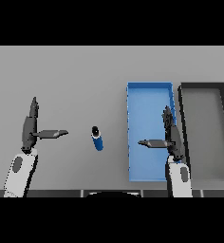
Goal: Pick up the blue pipe and place it into the blue bin.
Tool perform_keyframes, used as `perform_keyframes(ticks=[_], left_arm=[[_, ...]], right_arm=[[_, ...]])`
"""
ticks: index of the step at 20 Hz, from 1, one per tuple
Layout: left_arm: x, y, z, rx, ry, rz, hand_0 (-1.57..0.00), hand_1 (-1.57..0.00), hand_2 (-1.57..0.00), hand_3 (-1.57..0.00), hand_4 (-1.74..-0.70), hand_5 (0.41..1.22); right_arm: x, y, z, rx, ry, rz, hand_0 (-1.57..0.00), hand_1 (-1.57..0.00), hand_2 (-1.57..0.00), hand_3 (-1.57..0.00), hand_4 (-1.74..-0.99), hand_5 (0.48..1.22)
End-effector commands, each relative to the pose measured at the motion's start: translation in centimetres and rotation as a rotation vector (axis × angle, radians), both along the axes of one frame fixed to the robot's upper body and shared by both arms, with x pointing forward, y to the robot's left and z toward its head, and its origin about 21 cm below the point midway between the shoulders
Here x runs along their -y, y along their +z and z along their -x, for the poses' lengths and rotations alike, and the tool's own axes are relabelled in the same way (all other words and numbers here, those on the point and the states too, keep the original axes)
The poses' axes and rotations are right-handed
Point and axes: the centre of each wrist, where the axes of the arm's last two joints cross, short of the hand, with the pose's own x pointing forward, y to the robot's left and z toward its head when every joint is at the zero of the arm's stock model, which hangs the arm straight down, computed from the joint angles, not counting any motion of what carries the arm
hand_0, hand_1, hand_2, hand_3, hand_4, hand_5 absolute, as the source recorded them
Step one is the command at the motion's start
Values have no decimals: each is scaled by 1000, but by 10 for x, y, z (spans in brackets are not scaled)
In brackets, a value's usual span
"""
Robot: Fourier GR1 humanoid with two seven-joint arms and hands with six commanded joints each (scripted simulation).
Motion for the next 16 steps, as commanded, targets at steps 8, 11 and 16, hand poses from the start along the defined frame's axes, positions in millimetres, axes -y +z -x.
perform_keyframes(ticks=[8, 11, 16], left_arm=[[-19, 9, -3, -3, -245, -125, 1, 1, 1, 1, -969, 595], [-30, 12, -4, -23, -363, -181, 1, 1, 1, 1, -969, 596], [-24, 15, 6, -3, -486, -169, 1, 1, 1, 1, -970, 586]], right_arm=[[18, 9, 4, 98, 101, 233, 1, 1, 1, 1, -1206, 592], [19, 15, 9, 115, 157, 332, 1, 1, 1, 1, -1192, 587], [16, 18, 12, 110, 161, 353, 1, 1, 1, 1, -1181, 580]])
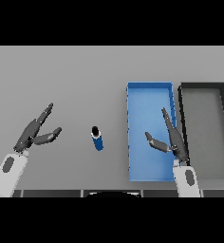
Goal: Pick up the blue pipe and place it into the blue bin.
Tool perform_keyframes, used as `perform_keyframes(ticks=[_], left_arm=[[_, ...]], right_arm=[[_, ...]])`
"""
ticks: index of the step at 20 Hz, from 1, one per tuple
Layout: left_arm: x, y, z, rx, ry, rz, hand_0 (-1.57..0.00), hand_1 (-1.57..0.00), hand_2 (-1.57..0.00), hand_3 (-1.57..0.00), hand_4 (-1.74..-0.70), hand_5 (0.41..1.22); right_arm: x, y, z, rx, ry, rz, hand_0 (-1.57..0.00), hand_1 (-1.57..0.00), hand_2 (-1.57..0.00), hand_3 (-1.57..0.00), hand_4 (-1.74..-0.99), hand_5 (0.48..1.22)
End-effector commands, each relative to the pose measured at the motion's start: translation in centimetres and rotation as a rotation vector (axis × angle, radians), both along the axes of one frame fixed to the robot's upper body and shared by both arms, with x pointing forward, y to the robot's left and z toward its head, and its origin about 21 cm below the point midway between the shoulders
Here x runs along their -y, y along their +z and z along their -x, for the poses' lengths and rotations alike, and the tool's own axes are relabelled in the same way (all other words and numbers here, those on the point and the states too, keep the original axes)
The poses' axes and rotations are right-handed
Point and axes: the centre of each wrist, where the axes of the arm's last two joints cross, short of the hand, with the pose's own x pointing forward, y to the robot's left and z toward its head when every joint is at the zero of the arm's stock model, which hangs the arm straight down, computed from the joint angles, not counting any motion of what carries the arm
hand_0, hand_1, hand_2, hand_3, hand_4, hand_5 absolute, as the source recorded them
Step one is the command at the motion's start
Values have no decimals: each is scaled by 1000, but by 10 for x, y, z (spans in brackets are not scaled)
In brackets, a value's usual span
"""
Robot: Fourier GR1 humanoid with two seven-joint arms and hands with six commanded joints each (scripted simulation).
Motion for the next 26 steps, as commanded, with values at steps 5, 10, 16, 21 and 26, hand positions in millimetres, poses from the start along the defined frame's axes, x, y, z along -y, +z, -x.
perform_keyframes(ticks=[5, 10, 16, 21, 26], left_arm=[[22, 11, 23, -84, -175, -68, 1, 1, 1, 1, -1005, 530], [56, -1, 38, -176, -299, -130, 1, 1, 1, 1, -1075, 472], [97, -17, 33, -145, -372, -80, 1, 1, 1, 1, -1149, 484], [120, -36, 21, -149, -346, -34, 1, 1, 1, 1, -1126, 487], [138, -57, 12, -163, -315, -8, 1, 1, 1, 1, -1120, 494]], right_arm=[[-1, 2, -2, -19, 1, -20, 1, 1, 1, 1, -1214, 581], [-1, 6, 0, -6, 10, -26, 1, 1, 1, 1, -1219, 572], [-3, 3, 1, -21, 4, -27, 1, 1, 1, 1, -1210, 564], [-1, 1, 0, -25, 2, -37, 1, 1, 1, 1, -1205, 554], [1, 0, 2, -23, -4, -54, 1, 1, 1, 1, -1201, 548]])
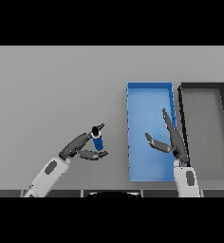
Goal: Pick up the blue pipe and place it into the blue bin.
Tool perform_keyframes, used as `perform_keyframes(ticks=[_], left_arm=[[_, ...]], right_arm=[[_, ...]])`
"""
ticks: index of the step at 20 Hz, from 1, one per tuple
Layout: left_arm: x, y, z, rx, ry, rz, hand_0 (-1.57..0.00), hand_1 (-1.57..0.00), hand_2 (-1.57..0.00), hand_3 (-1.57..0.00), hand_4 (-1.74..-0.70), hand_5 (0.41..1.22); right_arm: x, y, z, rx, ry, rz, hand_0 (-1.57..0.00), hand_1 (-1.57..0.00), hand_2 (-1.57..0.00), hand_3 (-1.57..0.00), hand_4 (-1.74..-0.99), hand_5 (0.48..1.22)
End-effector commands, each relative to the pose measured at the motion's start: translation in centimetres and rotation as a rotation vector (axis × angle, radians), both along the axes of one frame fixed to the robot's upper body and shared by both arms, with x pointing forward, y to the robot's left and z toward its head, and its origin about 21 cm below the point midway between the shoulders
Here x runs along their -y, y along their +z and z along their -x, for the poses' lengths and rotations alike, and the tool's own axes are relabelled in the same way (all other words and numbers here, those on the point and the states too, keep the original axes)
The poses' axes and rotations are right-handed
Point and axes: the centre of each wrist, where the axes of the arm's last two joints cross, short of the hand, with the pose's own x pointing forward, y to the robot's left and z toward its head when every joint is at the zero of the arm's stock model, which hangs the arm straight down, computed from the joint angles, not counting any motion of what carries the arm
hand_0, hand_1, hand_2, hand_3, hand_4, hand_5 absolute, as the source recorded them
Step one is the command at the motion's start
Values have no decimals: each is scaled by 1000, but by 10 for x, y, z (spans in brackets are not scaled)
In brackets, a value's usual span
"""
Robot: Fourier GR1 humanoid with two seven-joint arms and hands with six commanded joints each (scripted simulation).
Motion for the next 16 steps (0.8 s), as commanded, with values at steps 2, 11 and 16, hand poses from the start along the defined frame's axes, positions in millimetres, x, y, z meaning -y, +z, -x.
perform_keyframes(ticks=[2, 11, 16], left_arm=[[5, -5, -4, 22, 0, 7, 1, 1, -6, 1, -1099, 506], [36, -11, -9, -33, -10, 226, -648, -828, -936, -914, -1450, 941], [46, -10, 4, -15, -46, 228, -1269, -1327, -1363, -1320, -1586, 1129]], right_arm=[[-1, 2, -2, 2, -1, 9, 1, 1, 1, 1, -1198, 547], [1, -1, 2, 4, 2, 21, 1, 1, 1, 1, -1189, 562], [4, 4, -2, -1, -6, 26, 1, 1, 1, 1, -1176, 560]])
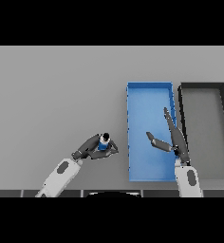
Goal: Pick up the blue pipe and place it into the blue bin.
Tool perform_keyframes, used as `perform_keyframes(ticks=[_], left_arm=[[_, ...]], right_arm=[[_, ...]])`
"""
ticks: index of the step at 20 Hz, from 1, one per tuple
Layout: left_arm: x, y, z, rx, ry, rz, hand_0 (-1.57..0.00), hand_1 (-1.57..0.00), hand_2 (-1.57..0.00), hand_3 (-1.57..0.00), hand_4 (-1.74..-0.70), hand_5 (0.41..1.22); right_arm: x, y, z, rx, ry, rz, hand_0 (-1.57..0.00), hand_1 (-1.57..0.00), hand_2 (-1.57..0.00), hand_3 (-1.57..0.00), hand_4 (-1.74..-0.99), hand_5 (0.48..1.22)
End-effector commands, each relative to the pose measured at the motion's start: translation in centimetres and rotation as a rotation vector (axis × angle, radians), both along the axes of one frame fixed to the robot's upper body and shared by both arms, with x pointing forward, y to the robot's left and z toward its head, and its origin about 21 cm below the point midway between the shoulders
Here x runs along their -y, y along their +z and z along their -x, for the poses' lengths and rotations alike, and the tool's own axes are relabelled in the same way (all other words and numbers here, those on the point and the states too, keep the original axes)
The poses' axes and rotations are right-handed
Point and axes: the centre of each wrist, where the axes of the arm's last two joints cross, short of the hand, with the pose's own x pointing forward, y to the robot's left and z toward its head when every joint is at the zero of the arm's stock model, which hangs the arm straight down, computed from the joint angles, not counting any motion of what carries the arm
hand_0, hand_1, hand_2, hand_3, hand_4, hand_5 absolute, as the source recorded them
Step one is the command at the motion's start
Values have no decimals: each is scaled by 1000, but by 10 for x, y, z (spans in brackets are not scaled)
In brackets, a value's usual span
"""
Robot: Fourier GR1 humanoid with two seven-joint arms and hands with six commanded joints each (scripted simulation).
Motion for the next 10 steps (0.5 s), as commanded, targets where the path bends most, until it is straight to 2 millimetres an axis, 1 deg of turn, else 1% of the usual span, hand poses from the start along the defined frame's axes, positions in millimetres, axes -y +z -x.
perform_keyframes(ticks=[1, 2, 4, 5, 8, 10], left_arm=[[-2, 0, 2, 7, 7, -5, -1329, -1376, -1404, -1370, -1561, 1148], [-1, 3, 2, 25, 9, -3, -1378, -1415, -1438, -1411, -1541, 1162], [2, 3, 0, 38, 9, -20, -1447, -1471, -1486, -1468, -1512, 1183], [1, 5, 1, 51, 10, -5, -1472, -1491, -1503, -1489, -1502, 1191], [14, 23, -2, 127, 4, 93, -1520, -1530, -1536, -1529, -1485, 1206], [22, 34, -5, 156, -5, 134, -1539, -1545, -1549, -1544, -1480, 1211]], right_arm=[[-1, -1, -1, -8, 1, 1, 1, 1, 1, 1, -1176, 559], [1, -1, 3, 3, 6, -4, 1, 1, 1, 1, -1176, 559], [-1, -1, -2, -5, 4, 4, 1, 1, 1, 1, -1171, 558], [-3, -3, 0, -6, 1, 7, 1, 1, 1, 1, -1166, 556], [-4, -8, 1, -9, 2, 12, 1, 1, 1, 1, -1154, 550], [0, -5, 1, 0, -1, 30, 1, 1, 1, 1, -1144, 551]])
